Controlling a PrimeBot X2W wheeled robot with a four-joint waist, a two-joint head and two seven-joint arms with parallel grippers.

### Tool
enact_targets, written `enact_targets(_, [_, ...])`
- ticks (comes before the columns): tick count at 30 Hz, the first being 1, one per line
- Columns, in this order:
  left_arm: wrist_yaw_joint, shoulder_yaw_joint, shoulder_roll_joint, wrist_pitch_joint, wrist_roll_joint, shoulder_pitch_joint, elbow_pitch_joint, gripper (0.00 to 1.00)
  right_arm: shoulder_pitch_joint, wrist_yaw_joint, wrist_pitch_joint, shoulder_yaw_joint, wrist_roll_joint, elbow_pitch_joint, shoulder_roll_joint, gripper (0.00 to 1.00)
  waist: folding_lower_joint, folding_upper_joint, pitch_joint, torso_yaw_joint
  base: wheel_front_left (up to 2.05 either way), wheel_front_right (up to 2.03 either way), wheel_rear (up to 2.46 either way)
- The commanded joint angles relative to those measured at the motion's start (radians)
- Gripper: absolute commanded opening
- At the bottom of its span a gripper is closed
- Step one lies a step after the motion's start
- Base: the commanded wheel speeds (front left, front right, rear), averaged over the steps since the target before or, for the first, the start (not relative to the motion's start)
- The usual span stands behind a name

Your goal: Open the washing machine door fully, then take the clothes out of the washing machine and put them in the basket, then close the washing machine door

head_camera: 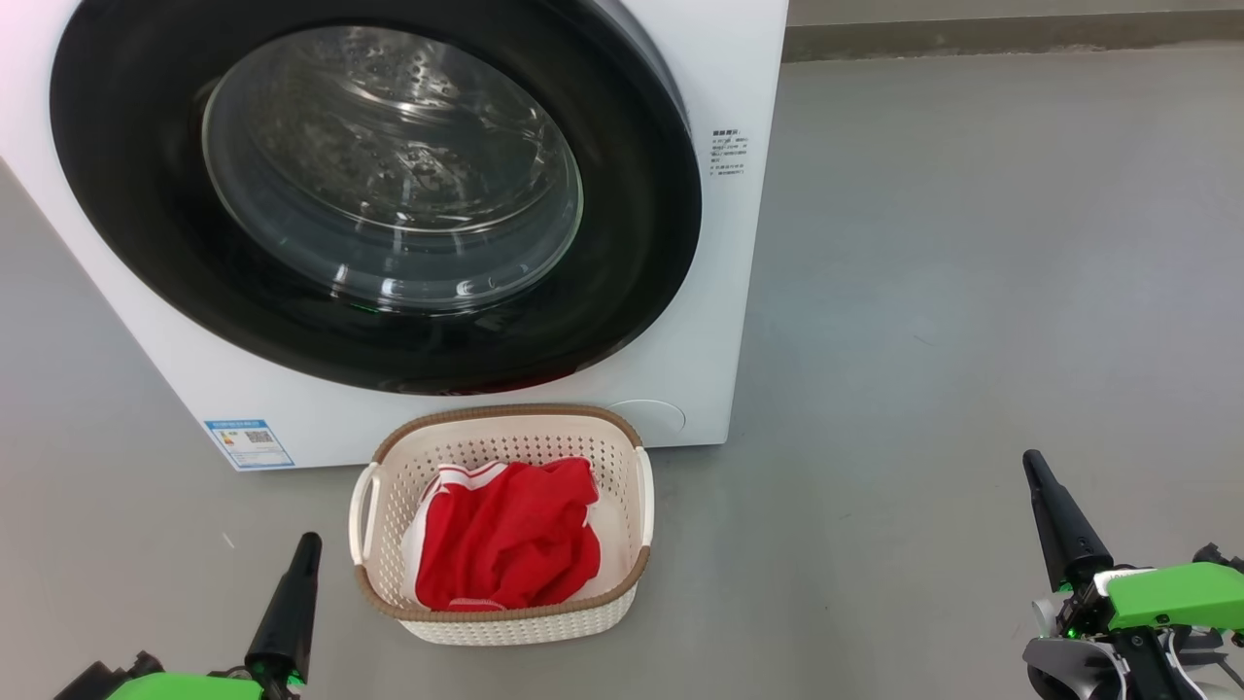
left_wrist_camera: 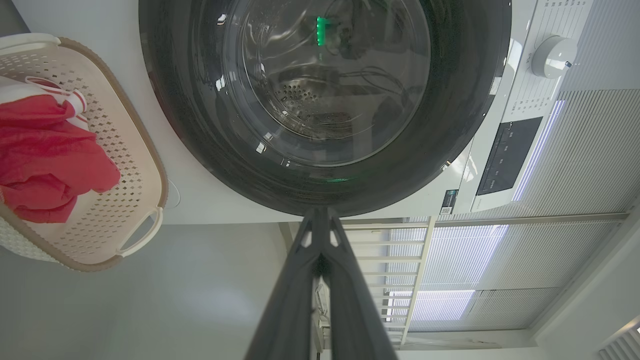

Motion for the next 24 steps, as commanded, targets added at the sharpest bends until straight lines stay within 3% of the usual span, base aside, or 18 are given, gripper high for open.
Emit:
enact_targets(1, [-0.007, 0.036, 0.008, 0.005, -0.007, -0.038, -0.020, 0.00, -0.041, -0.001, 0.007, 0.019, 0.000, -0.025, -0.011, 0.00, 0.0000, 0.0000, 0.000, 0.000, 0.00, 0.00, 0.00])
enact_targets(24, [-0.007, 0.037, 0.008, 0.006, -0.006, -0.038, -0.020, 0.00, -0.042, -0.001, 0.011, 0.013, -0.005, -0.024, -0.007, 0.00, 0.0000, 0.0000, 0.000, 0.000, 0.00, 0.00, 0.00])
